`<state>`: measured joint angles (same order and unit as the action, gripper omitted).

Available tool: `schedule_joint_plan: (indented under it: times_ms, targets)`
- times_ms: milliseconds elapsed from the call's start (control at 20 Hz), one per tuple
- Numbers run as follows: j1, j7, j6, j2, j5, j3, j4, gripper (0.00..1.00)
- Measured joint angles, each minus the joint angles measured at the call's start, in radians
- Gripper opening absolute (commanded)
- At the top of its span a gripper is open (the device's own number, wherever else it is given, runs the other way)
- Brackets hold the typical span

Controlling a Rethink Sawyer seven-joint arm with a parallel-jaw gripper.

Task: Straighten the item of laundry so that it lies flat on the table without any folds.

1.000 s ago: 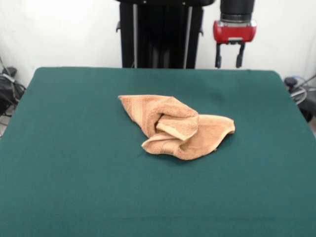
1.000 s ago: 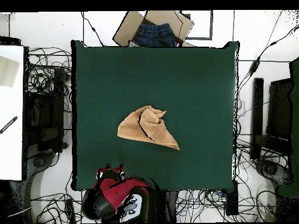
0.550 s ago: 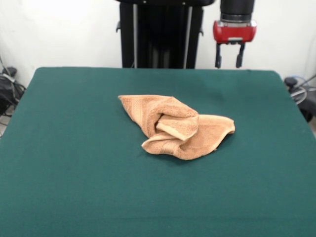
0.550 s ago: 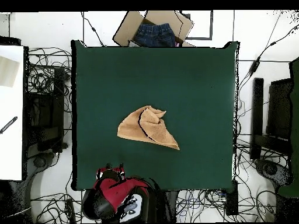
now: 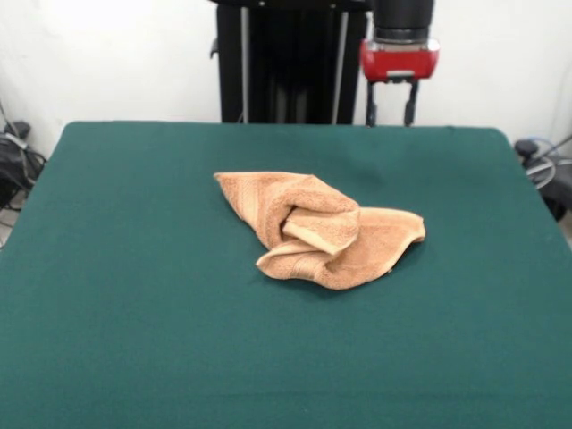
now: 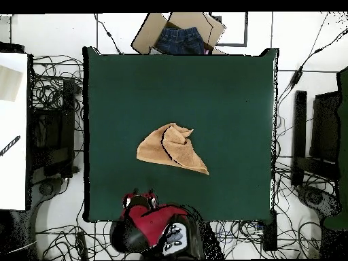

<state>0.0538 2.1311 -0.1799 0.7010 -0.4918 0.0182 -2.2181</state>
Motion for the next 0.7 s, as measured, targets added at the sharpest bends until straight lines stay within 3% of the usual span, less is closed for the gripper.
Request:
schedule_joint_plan:
  times_ms: [400, 700]
  targets:
    - [0.169, 0.0, 0.0, 0.001, -0.121, -0.063, 0.0, 1.0]
    - [0.509, 0.0, 0.073, 0.0, -0.268, -0.255, -0.006, 1.0]
